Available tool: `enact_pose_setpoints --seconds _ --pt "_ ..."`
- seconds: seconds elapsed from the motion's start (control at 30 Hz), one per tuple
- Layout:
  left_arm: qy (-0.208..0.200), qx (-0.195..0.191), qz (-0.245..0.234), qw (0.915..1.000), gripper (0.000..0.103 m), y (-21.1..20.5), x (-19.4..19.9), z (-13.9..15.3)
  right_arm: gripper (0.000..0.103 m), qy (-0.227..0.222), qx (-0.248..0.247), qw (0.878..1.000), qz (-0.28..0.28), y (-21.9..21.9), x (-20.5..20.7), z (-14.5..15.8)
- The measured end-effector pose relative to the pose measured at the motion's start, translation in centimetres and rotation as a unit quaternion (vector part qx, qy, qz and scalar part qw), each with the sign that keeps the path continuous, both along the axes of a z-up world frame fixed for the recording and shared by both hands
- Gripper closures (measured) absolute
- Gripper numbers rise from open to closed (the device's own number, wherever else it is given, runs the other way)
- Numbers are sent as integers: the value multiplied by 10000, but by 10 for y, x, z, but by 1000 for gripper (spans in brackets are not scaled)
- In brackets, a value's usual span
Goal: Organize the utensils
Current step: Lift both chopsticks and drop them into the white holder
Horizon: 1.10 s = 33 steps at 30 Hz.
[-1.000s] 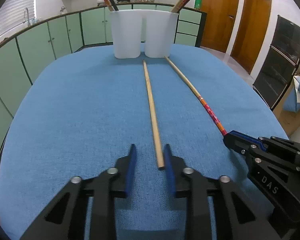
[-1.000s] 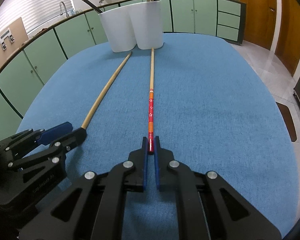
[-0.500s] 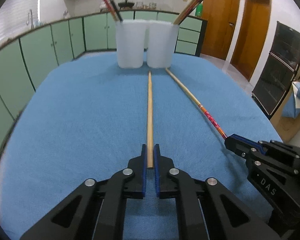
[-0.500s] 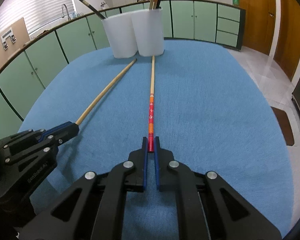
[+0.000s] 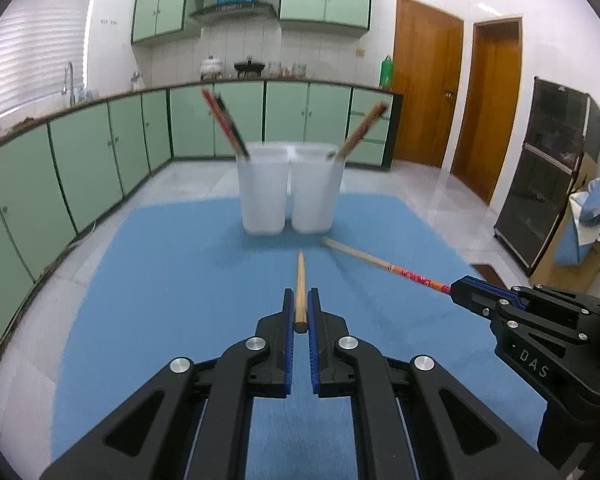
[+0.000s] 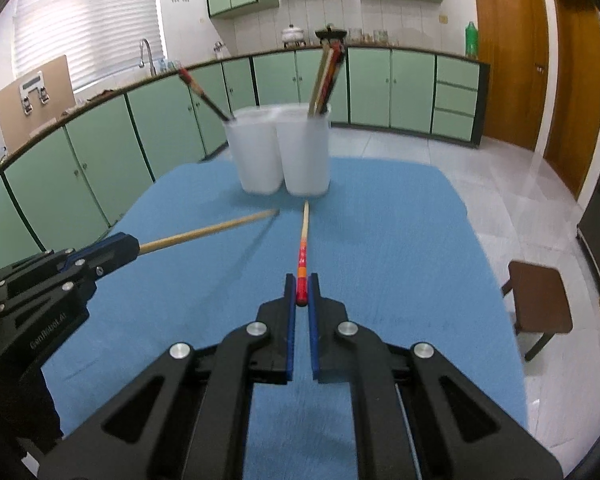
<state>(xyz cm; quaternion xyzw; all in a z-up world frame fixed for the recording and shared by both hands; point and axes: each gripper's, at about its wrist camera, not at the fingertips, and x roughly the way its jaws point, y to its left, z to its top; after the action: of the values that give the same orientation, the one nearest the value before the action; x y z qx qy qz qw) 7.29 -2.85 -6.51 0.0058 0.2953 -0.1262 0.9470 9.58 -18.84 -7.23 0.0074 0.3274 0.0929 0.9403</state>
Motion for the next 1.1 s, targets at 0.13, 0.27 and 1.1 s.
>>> enact_pose_setpoints --seconds 0.13,0.27,1.1 --pt "-236 -61 -80 9997 97 1 4 23 98 -234 30 9997 96 -2 6 24" --pt "-475 -52 -75 9988 97 2 11 41 98 -428 76 9989 200 -4 12 48" --pt "-1465 -251 -276 9885 97 9 74 131 98 -1386 523 9868 649 -12 101 194"
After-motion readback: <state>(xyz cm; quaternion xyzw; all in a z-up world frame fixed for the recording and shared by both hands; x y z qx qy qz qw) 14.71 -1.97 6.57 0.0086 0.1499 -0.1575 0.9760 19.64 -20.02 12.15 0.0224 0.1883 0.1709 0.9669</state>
